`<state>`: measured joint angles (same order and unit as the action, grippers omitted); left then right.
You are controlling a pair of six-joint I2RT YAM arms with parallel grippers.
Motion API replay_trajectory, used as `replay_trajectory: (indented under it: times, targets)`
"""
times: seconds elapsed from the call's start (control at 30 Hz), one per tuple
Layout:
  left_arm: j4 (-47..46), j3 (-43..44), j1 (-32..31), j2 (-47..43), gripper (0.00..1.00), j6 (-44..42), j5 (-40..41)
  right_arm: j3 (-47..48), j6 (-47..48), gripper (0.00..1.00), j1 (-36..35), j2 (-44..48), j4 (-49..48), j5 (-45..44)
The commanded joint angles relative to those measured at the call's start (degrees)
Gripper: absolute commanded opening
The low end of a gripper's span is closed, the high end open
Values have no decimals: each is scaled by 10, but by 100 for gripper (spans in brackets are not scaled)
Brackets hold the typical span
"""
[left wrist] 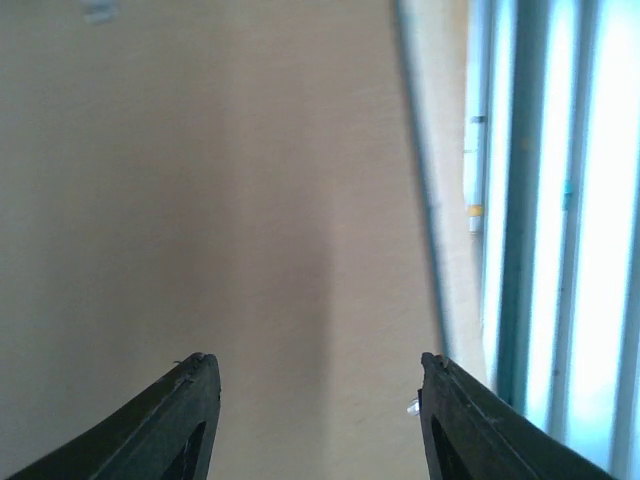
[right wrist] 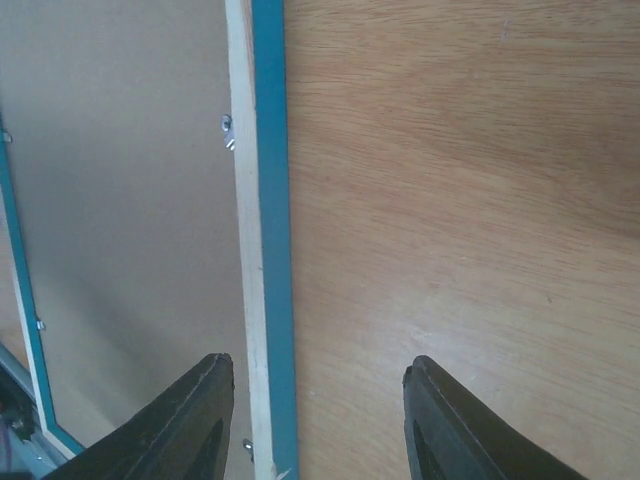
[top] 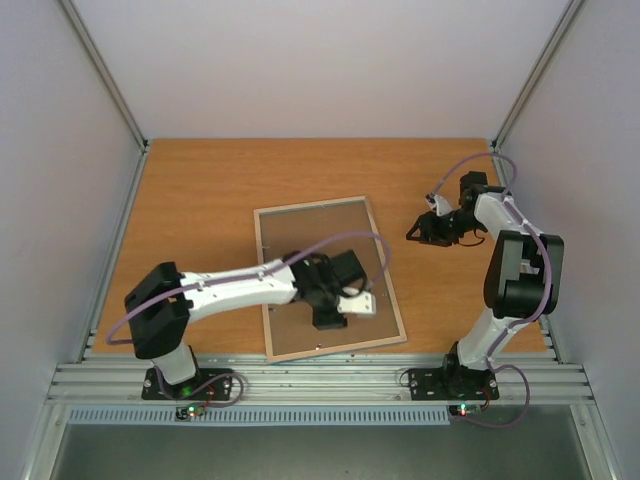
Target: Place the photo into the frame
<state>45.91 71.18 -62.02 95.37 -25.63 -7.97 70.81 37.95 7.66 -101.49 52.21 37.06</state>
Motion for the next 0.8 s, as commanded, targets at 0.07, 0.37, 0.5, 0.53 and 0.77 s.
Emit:
replay_trajectory:
  times: [0.07, 0.37, 0.5, 0.53, 0.77]
  targets:
    - [-24, 4, -111, 66, 55, 18, 54, -11, -14, 47, 5, 30, 10, 21]
    - [-58, -2, -138, 116, 52, -6, 77, -9, -20, 47, 6, 27, 9, 28]
    - [-71, -15, -140, 127, 50, -18, 97, -8, -19, 47, 6, 27, 6, 25]
    - [-75, -18, -140, 130, 49, -22, 103, -8, -18, 48, 6, 27, 6, 25]
    - [-97, -53, -138, 128, 32, -58, 139, -11, -17, 47, 6, 27, 3, 24]
